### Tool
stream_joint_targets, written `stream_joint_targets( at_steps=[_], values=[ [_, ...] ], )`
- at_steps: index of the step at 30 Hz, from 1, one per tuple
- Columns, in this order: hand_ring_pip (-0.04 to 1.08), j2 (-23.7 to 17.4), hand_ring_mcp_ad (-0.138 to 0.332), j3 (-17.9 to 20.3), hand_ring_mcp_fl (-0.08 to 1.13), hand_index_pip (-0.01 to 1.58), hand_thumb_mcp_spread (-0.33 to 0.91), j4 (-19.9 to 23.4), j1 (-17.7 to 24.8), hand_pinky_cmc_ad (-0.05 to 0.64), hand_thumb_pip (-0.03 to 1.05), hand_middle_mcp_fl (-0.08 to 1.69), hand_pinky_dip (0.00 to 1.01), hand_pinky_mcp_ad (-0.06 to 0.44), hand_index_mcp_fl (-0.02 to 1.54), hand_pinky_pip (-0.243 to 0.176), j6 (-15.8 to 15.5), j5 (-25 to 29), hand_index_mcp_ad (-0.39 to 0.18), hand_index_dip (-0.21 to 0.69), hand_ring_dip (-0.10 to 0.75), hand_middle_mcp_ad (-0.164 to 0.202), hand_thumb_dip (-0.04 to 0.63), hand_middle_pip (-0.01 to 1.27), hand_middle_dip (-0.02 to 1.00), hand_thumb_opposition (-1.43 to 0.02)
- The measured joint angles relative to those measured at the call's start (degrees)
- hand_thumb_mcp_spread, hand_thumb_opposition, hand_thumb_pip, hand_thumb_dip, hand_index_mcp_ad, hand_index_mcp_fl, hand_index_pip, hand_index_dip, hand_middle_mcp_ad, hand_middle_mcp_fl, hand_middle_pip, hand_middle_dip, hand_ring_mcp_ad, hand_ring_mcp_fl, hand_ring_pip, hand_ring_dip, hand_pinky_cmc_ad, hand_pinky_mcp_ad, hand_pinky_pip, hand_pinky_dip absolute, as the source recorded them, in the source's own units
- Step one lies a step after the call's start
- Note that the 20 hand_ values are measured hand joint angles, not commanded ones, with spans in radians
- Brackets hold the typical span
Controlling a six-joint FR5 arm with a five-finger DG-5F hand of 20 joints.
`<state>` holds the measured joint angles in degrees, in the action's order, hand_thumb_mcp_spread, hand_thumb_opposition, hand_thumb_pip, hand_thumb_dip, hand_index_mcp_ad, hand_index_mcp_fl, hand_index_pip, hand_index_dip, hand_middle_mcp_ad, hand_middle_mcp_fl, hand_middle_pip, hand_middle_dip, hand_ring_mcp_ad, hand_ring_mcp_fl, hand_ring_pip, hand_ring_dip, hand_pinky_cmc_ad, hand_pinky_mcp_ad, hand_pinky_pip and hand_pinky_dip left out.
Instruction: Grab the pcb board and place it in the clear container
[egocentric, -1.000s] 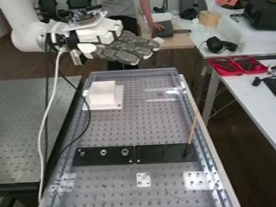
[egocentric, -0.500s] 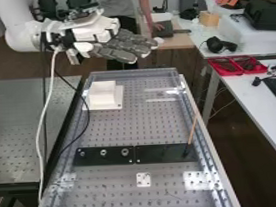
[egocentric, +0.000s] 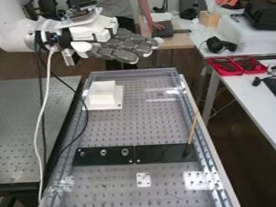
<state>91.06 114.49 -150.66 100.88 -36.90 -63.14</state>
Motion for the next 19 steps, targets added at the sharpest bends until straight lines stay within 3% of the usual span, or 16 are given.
stream_joint_targets(
  at_steps=[6,19],
  values=[
    [0.09,0.2,0.183,-1.4,0.02,0.16,0.47,-4.1,-2.5,0.286,0.27,0.07,0.18,0.152,0.29,-0.063,0.8,-3.7,-0.182,0.312,-0.002,0.010,0.136,0.14,0.14,-0.73],
    [0.09,-0.4,0.187,-3.0,0.00,0.09,0.38,-7.8,-8.8,0.286,0.26,0.07,0.28,0.148,0.19,-0.075,0.0,-13.5,-0.157,0.232,-0.002,0.009,0.070,0.14,0.14,-0.68]
  ],
)
